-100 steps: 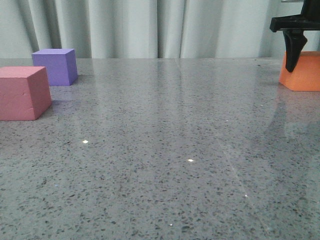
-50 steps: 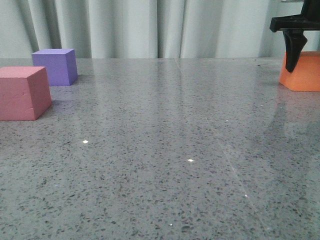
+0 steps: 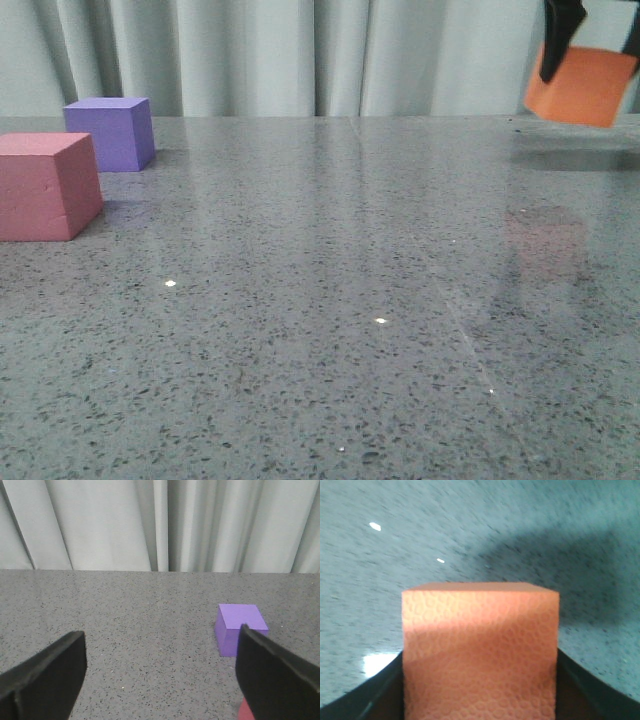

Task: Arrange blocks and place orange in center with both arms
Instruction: 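Lift the orange cube and carry it toward the table center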

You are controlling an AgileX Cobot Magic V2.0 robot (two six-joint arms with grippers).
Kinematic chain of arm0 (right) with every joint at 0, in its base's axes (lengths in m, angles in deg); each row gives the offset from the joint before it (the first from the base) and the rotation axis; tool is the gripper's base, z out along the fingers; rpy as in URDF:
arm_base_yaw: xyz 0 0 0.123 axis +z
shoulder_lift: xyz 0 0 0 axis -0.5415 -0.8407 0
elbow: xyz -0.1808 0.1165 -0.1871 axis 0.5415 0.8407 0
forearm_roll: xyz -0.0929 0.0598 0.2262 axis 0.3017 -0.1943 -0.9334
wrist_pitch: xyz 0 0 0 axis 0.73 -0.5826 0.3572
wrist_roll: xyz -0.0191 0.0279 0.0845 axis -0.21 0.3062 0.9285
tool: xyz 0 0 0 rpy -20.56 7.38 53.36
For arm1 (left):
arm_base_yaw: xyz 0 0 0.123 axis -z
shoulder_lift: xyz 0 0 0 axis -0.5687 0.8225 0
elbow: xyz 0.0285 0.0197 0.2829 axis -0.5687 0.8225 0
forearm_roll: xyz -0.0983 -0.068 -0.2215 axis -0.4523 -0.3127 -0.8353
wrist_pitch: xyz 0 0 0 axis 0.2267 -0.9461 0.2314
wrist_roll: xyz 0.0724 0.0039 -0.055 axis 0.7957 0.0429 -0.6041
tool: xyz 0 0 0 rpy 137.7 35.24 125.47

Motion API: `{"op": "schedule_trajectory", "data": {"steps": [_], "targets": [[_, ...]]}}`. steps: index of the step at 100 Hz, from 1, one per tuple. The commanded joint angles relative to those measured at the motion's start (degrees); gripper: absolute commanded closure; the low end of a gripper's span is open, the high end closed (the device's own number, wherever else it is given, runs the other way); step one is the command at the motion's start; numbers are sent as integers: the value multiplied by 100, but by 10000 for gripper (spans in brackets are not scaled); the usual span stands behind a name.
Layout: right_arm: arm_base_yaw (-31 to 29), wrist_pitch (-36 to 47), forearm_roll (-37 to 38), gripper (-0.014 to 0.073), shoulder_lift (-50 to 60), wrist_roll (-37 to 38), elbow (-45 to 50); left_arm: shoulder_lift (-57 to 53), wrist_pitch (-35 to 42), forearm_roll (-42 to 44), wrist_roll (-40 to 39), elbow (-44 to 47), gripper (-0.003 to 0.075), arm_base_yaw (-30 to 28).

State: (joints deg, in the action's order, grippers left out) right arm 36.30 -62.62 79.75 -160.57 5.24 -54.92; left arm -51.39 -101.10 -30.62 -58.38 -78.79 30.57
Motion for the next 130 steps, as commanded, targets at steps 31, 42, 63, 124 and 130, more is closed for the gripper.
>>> {"op": "schedule_trajectory", "data": {"steps": [31,42,63,124,130], "targets": [[1376,-436,-89,423,340,178,-444,23,387,-48,-15,-211,145,32],[1852,-350,-89,423,324,422,-444,23,387,-48,-15,-211,146,32],[2612,-204,146,423,141,852,-444,23,387,-48,-15,-211,146,32],[2914,-4,56,214,-178,1343,-444,23,377,-48,-15,-211,146,32],[2914,8,56,103,-178,1343,-444,23,377,-48,-15,-211,146,32]]}}
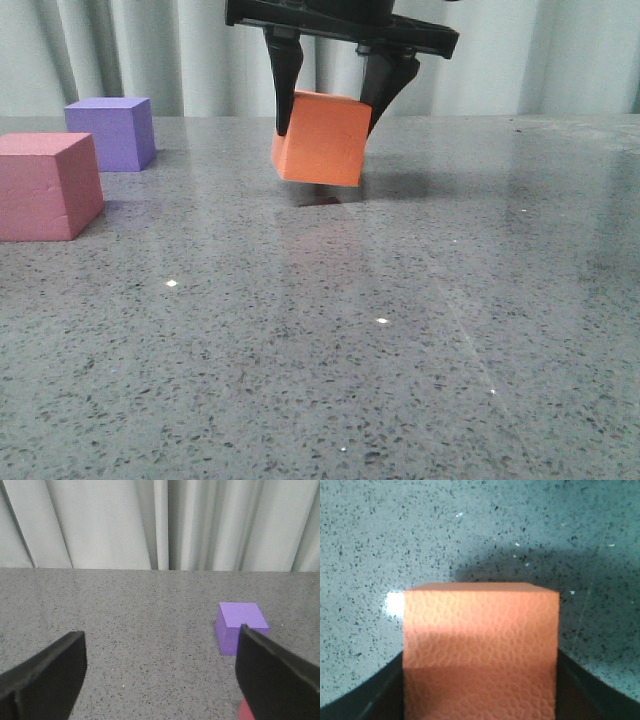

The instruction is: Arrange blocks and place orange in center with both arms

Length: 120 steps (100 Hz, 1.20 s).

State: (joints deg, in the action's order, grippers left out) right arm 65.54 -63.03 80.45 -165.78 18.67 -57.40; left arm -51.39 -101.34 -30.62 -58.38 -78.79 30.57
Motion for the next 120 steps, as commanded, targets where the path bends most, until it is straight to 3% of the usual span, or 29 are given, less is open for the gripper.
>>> {"op": "schedule_trajectory", "data": {"steps": [1,10,58,96,120], "targets": [[-9,49,-14,78,343,0,-195,23,400,-48,-15,-211,146,32],[-9,-2,-14,-20,343,0,-195,23,400,-48,-15,-211,146,32],[22,-471,-14,-4,529,-20,-176,23,410,-48,-15,-211,146,32],[633,-471,278,-4,1329,-302,-144,23,410,-48,-15,-211,146,32],[1008,-314,768,-4,2140,-302,864,23,410,-48,-15,-211,146,32]]}}
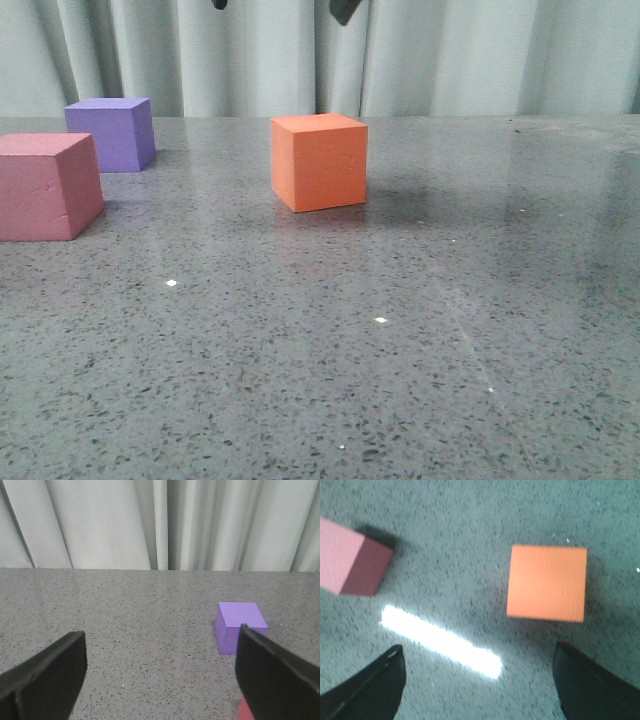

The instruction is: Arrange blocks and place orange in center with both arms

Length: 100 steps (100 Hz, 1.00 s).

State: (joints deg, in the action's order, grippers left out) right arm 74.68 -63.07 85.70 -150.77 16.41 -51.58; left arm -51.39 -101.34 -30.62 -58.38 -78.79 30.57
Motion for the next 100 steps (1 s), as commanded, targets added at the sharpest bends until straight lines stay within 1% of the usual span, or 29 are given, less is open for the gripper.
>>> {"op": "schedule_trajectory", "data": {"steps": [1,13,39,53,66,78,90,100], "targets": [[99,-310,247,-4,674,-76,328,23,410,-48,-15,-211,146,32],[138,197,255,-4,1376,-76,1268,23,410,-48,-15,-211,146,32],[138,1678,309,-4,3198,-86,3588,23,447,-74,-15,-211,150,32],[138,2149,309,-4,4077,-120,4632,23,412,-137,-15,-211,155,32],[138,2322,303,-4,4742,-120,5254,23,275,-446,-15,-243,155,47],[138,2322,303,-4,5231,-120,5599,102,-175,-471,10,-492,155,221],[138,2390,303,-4,5600,-120,5725,389,-291,-483,187,-866,155,587],[138,2541,303,-4,5824,-120,5757,802,-387,-483,473,-1286,155,1012]]}}
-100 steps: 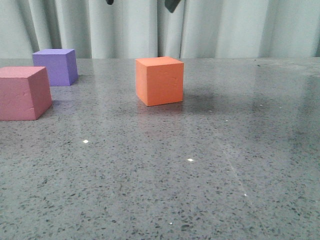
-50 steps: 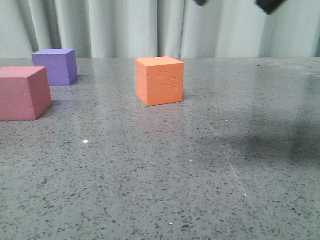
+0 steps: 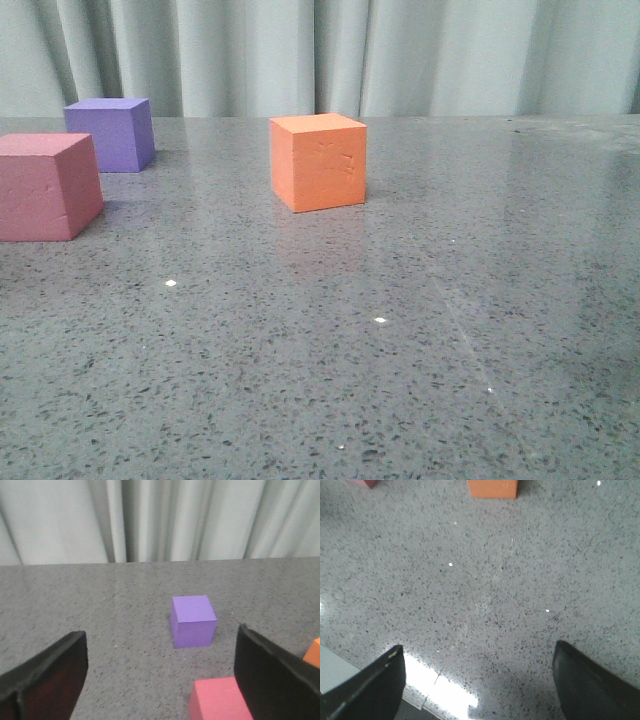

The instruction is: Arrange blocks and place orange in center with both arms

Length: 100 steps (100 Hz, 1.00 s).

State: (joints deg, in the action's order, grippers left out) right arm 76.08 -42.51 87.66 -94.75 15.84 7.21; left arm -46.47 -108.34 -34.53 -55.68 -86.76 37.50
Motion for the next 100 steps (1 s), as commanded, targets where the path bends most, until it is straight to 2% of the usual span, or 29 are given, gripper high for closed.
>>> {"op": "schedule_trajectory", "data": {"steps": [1,13,41,71,100], "targets": [[-1,495,107,-4,243,-63,-122,410,284,-92,232,-589,155,380],[-1,555,107,-4,312,-63,-122,1024,17,-92,372,-1162,155,862],[-1,926,-5,-4,312,-63,-122,2805,-996,-407,1817,-2870,155,1721],[-1,972,-5,-4,312,-63,-122,4439,-2217,-1962,3805,-4496,155,1789],[-1,972,-97,-4,312,-63,-122,5722,-3290,-2523,4050,-5666,155,1789]]}}
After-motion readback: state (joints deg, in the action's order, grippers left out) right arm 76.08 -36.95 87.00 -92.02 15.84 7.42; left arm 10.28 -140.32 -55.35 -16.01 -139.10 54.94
